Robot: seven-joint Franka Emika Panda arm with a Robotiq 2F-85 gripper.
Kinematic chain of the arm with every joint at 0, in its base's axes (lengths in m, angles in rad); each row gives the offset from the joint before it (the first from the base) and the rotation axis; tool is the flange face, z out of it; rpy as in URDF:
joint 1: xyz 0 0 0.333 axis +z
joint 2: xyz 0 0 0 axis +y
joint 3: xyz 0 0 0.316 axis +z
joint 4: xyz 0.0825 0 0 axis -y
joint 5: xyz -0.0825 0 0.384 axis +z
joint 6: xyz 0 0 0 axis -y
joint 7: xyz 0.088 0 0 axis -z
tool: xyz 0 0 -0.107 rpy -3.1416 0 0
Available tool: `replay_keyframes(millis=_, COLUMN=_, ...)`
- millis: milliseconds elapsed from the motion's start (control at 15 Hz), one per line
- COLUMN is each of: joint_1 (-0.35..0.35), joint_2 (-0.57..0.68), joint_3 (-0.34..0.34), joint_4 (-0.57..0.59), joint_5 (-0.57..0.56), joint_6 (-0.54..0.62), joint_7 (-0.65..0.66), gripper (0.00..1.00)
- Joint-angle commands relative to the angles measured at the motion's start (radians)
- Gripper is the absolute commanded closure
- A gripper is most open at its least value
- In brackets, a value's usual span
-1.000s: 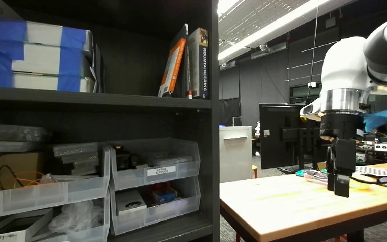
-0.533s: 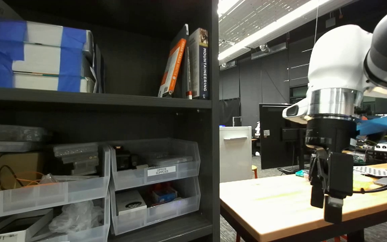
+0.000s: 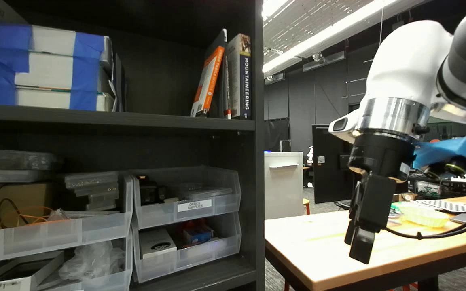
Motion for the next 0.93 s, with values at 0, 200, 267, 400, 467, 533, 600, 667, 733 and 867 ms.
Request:
replay_keyframes(millis=0, joint_1=0.022, joint_2=-0.002, joint_3=0.008, joint_4=0.012, joint_5=0.027, joint_6=0.059, joint_7=0.060, gripper=0.00)
replay_keyframes(millis=200, joint_1=0.044, joint_2=-0.048, joint_3=0.015, joint_4=-0.001, joint_5=0.046, joint_6=0.118, joint_7=0.091, gripper=0.00)
replay_keyframes(millis=267, joint_1=0.053, joint_2=-0.061, joint_3=0.016, joint_4=-0.006, joint_5=0.051, joint_6=0.133, joint_7=0.099, gripper=0.00)
replay_keyframes(millis=400, joint_1=0.069, joint_2=-0.080, joint_3=0.021, joint_4=-0.002, joint_5=0.056, joint_6=0.151, joint_7=0.117, gripper=0.00)
replay_keyframes(millis=467, joint_1=0.076, joint_2=-0.095, joint_3=0.023, joint_4=-0.003, joint_5=0.060, joint_6=0.160, joint_7=0.130, gripper=0.00)
replay_keyframes(millis=533, joint_1=0.084, joint_2=-0.105, joint_3=0.026, joint_4=-0.003, joint_5=0.063, joint_6=0.172, joint_7=0.138, gripper=0.00)
replay_keyframes(millis=600, joint_1=0.090, joint_2=-0.115, joint_3=0.030, joint_4=-0.003, joint_5=0.067, joint_6=0.186, joint_7=0.147, gripper=0.00)
replay_keyframes(millis=667, joint_1=0.095, joint_2=-0.126, joint_3=0.034, joint_4=-0.003, joint_5=0.073, joint_6=0.203, joint_7=0.157, gripper=0.00)
replay_keyframes(millis=733, joint_1=0.100, joint_2=-0.136, joint_3=0.038, joint_4=-0.003, joint_5=0.076, joint_6=0.218, joint_7=0.165, gripper=0.00)
replay_keyframes(millis=867, joint_1=0.100, joint_2=-0.143, joint_3=0.051, joint_4=0.000, joint_5=0.083, joint_6=0.269, joint_7=0.184, gripper=0.00)
